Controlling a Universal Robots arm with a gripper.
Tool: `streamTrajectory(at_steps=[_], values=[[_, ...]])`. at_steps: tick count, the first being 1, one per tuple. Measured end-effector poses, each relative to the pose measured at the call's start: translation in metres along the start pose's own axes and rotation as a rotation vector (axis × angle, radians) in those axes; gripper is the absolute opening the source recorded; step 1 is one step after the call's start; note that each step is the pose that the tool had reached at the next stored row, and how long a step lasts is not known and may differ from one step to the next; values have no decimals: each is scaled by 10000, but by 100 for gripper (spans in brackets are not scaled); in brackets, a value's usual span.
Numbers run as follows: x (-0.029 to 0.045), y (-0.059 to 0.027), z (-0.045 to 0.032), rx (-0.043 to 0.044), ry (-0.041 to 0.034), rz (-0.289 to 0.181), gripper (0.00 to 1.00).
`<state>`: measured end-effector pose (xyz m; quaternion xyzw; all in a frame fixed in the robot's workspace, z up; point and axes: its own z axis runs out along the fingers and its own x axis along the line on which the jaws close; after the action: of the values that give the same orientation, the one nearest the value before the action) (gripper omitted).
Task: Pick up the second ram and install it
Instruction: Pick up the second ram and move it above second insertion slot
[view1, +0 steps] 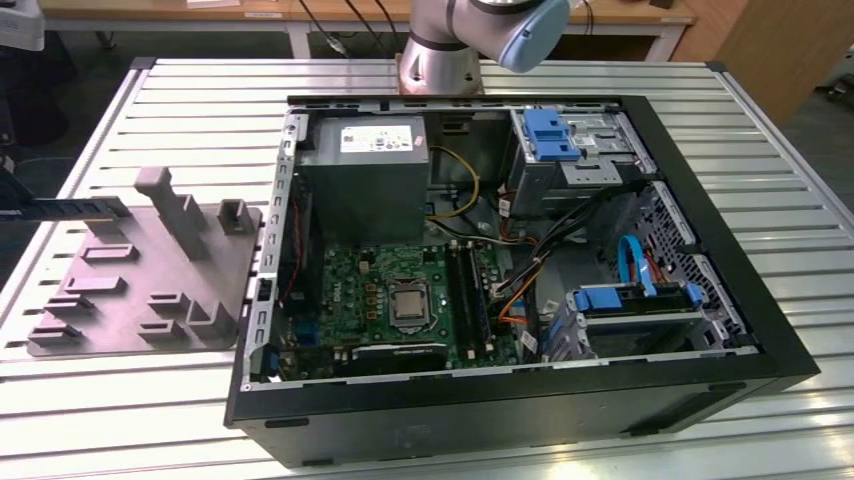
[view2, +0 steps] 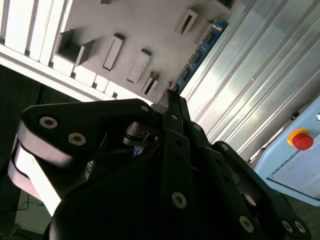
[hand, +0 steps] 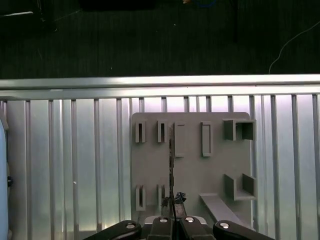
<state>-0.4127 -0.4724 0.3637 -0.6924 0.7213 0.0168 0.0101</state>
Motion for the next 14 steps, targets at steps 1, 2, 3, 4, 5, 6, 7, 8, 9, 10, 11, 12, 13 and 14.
streamTrajectory(at_steps=[1, 2, 3, 4, 5, 6, 7, 8, 9, 10, 11, 12, 13, 14], values=[[-1, -24, 0, -1, 0, 0, 11], [-2, -45, 0, -1, -1, 1, 11], [-2, -55, 0, -1, -1, 0, 11], [-3, -55, -7, -3, 1, 1, 11], [-4, -55, -23, -2, 0, 2, 11], [-5, -55, -44, -1, -1, 2, 11], [-5, -55, -71, -2, 0, 2, 11], [-6, -54, -100, -2, 0, 1, 11], [-7, -55, -130, -1, -1, 1, 11], [-9, -54, -160, 0, -1, 1, 11], [-10, -54, -191, -1, -1, 1, 11], [-11, -53, -224, -2, 0, 1, 11], [-12, -53, -245, -2, 0, 1, 11], [-12, -53, -255, -1, 0, 0, 11]])
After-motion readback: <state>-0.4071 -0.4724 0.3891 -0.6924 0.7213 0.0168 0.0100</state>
